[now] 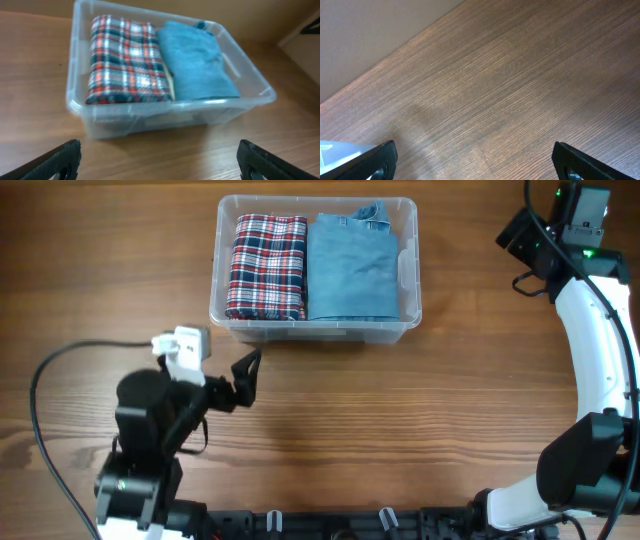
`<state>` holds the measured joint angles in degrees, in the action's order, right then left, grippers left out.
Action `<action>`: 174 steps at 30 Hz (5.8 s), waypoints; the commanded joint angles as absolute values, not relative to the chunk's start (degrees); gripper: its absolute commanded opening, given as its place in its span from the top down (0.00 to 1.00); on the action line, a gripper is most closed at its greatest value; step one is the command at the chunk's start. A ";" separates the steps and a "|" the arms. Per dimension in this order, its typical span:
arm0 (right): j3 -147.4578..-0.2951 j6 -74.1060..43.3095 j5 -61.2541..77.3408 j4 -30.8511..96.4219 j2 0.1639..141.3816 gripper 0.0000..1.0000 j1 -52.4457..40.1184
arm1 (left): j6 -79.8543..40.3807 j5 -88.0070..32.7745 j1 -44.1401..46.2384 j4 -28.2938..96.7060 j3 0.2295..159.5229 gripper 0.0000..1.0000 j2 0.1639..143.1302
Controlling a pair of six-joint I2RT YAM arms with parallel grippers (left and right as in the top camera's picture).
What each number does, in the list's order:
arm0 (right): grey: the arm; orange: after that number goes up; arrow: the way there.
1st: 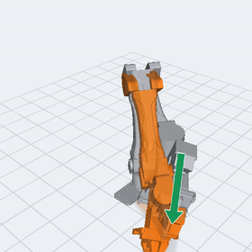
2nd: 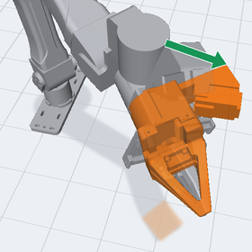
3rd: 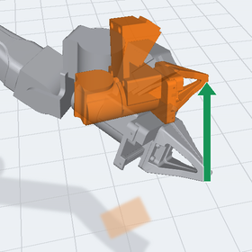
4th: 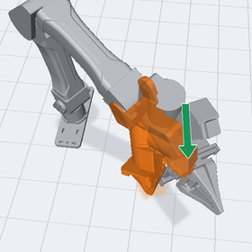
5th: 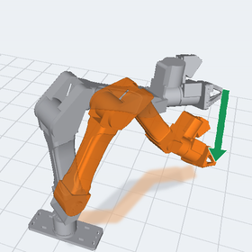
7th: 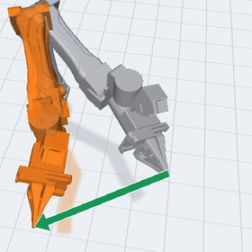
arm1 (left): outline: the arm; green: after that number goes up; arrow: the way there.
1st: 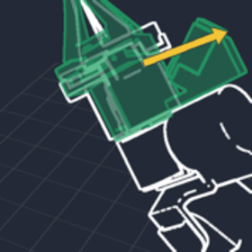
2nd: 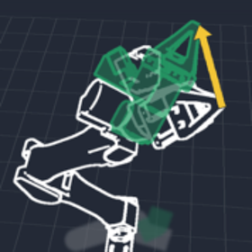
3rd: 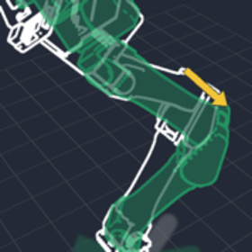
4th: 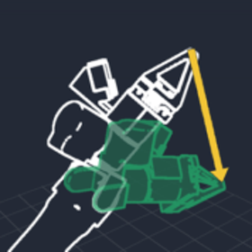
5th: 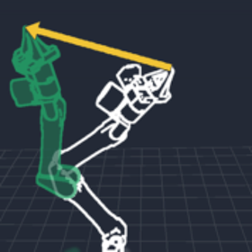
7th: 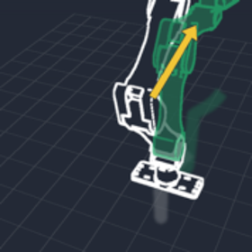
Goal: Pack container
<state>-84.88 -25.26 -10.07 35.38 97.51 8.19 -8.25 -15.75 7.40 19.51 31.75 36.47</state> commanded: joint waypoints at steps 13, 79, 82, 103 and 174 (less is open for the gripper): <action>-84.66 -25.65 -9.76 35.24 98.48 0.00 8.05 | -7.75 -14.92 -2.98 12.51 16.03 0.00 13.02; -84.66 -25.65 -9.76 35.20 98.48 0.00 8.05 | -6.26 -17.98 -3.22 2.66 0.32 0.00 0.16; -84.66 -25.63 -9.76 35.22 98.48 0.00 8.05 | -6.26 -17.98 -3.22 2.68 0.32 0.00 0.16; -84.66 -25.65 -9.76 35.27 68.49 0.00 8.05 | -6.26 -17.98 -3.25 2.66 0.32 0.00 0.16; -0.30 -15.11 1.58 -0.21 0.21 0.00 0.60 | -6.26 -17.98 -3.25 2.68 0.32 0.00 0.16</action>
<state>-0.43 -16.14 0.47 -0.16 1.10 0.91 -7.55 -17.72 -2.76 2.61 0.56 0.78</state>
